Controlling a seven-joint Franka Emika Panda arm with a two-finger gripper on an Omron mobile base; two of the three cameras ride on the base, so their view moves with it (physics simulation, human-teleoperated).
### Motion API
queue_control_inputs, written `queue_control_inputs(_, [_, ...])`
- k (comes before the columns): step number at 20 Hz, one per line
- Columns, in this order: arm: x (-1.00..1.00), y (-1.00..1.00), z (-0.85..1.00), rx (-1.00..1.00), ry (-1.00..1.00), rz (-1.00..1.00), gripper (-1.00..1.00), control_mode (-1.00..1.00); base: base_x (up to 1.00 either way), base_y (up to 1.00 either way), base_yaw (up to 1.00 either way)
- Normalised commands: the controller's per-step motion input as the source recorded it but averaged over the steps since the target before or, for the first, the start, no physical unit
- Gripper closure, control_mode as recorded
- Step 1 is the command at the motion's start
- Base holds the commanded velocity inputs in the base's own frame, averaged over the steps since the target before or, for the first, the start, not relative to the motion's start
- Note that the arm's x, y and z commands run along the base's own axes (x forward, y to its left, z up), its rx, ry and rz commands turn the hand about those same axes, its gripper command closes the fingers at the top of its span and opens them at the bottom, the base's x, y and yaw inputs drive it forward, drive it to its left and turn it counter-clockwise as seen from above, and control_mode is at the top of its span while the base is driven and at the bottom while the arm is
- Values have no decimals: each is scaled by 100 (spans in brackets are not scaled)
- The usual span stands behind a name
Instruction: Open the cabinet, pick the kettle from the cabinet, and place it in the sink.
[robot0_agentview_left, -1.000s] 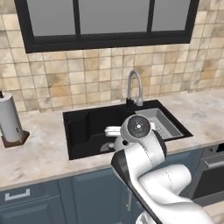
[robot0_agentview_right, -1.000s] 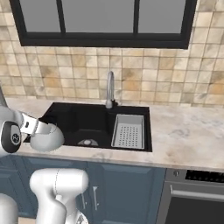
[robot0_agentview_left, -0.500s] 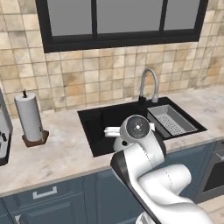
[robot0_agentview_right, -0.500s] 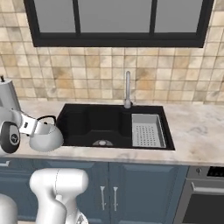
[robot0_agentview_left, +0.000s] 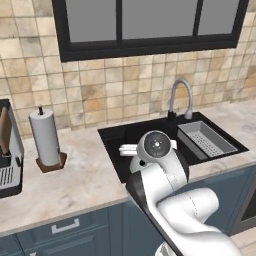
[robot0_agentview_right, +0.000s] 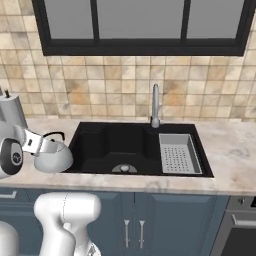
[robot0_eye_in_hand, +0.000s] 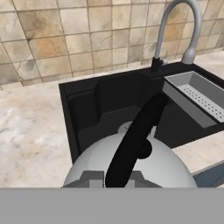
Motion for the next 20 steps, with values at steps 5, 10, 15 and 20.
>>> queue_control_inputs(5, [0,0,0,0,0,0,100,100,16,11,1])
queue_control_inputs(10, [0,0,0,0,0,0,100,100,0,0,2])
queue_control_inputs(15, [0,0,0,0,0,0,100,100,0,0,0])
queue_control_inputs(20, [0,0,0,0,0,0,100,100,0,0,0])
